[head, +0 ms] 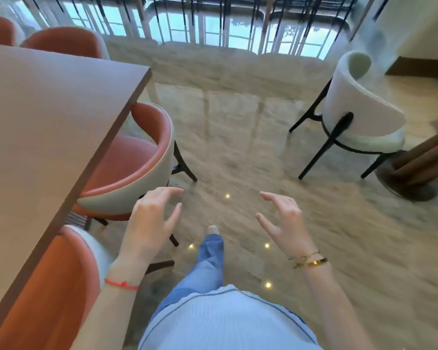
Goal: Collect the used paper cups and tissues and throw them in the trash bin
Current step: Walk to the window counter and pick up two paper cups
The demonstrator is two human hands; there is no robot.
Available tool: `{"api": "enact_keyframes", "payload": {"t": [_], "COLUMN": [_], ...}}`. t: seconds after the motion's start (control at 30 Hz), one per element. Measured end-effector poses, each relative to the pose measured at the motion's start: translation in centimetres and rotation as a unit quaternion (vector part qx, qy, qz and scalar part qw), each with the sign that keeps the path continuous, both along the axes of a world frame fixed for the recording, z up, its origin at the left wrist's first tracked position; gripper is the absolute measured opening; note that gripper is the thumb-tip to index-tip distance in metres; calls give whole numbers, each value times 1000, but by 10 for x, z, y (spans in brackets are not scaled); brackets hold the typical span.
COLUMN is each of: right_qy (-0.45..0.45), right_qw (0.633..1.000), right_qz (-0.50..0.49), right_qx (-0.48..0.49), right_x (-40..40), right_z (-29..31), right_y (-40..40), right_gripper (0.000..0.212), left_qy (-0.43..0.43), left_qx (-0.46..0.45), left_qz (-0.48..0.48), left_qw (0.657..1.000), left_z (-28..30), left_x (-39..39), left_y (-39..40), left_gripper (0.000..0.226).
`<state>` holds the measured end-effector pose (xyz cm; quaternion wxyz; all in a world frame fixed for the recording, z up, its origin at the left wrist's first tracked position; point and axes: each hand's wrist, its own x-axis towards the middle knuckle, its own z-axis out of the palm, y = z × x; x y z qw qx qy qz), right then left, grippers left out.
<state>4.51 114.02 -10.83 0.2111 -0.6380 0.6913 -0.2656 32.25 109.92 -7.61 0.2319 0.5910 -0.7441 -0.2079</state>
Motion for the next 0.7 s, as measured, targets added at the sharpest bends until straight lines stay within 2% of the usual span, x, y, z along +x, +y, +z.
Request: {"api": "enact_keyframes", "payload": {"t": [0.23, 0.43, 0.7], "right_qy": [1, -1, -5], "right_qw": [998, 993, 987], "right_qz": [-53, -113, -160], "right_qx": [-30, -33, -22], "right_x": [-47, -90, -168], "right_z": [10, 10, -8], "right_y": [-150, -246, -373], "right_gripper": [44, 45, 45], "left_qy": [0, -17, -18], "left_qx": [-32, -26, -14], "left_qz": [-56, -123, -166], "left_qw": [998, 992, 986], "left_z": [14, 24, 6], "left_x": [-48, -99, -185], "left_y": [-168, -295, -446], "left_gripper": [29, 30, 28]}}
